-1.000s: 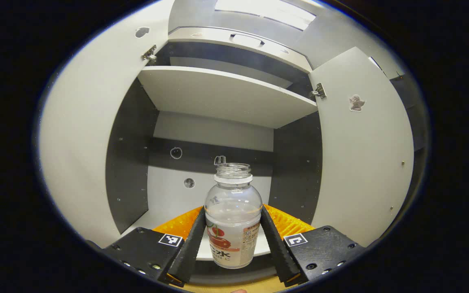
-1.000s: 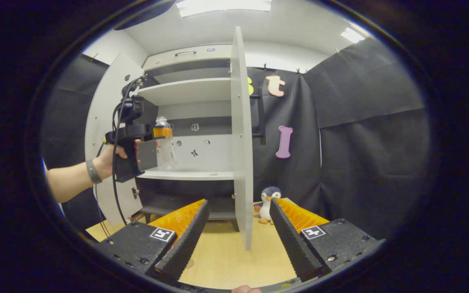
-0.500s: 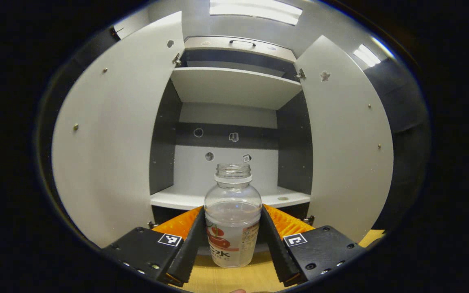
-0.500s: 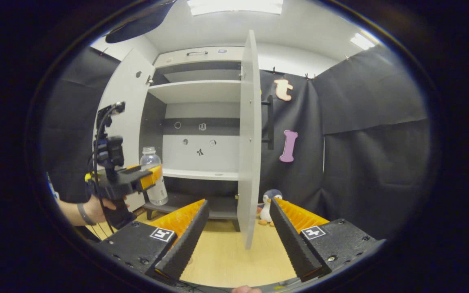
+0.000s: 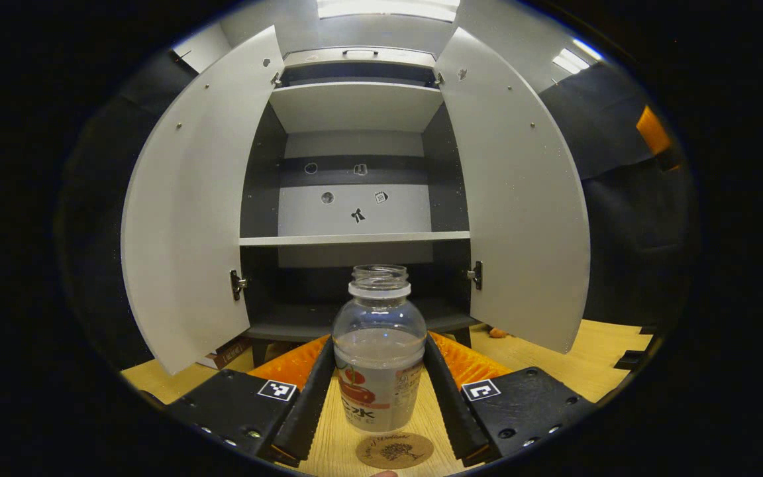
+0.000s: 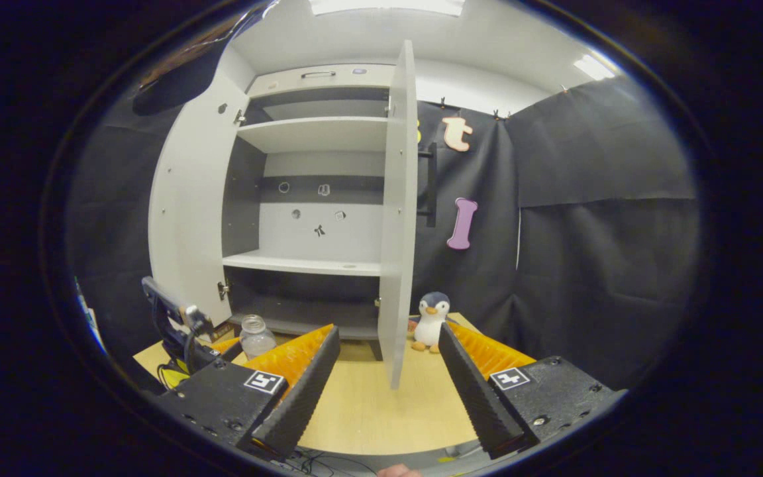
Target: Grasp the bottle in the cabinet with the left hand and place it on the coaster, then close the right door with the right hand and the left door with the left hand.
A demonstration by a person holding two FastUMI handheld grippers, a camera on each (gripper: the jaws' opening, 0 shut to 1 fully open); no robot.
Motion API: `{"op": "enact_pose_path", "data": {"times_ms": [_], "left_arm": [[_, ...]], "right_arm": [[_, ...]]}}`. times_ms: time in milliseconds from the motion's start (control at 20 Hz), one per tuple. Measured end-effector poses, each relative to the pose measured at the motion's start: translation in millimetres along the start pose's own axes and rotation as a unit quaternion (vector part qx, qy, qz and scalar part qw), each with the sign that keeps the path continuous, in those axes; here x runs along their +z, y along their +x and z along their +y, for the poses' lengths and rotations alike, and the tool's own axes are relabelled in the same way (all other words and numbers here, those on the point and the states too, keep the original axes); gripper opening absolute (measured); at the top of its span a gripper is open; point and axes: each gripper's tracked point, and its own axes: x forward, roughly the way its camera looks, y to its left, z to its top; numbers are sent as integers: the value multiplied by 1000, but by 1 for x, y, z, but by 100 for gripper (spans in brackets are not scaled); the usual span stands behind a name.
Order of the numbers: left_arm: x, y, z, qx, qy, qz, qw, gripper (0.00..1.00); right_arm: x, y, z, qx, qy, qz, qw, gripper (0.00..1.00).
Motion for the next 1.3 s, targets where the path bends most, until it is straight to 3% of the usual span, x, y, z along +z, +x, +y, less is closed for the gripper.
{"op": "enact_pose_path", "data": {"times_ms": [50,100,300,400,900,1150,1200,1300], "left_arm": [[-7,0,-2,-1,5,1,1000,79],[-15,-2,-4,-3,8,4,1000,75],[-47,-6,-12,-4,7,21,1000,79],[-59,-6,-14,-3,-7,33,999,76],[-60,-14,-14,1,-27,32,999,77],[-68,-20,-20,-9,-20,48,999,82],[-65,-22,-21,-9,-18,45,999,86],[-62,-26,-20,-10,-16,44,999,93]], "right_arm": [[0,-2,-1,-3,-3,4,1000,96],[-2,-5,-3,-6,-4,9,1000,98],[-14,-15,-2,-7,-6,36,999,98],[-14,-17,-4,-10,-13,41,999,98],[-7,-12,4,3,-18,43,999,98],[-10,-12,2,7,-10,43,999,94],[-11,-11,0,5,-8,44,999,98],[-12,-13,-3,3,-2,44,999,98]]}}
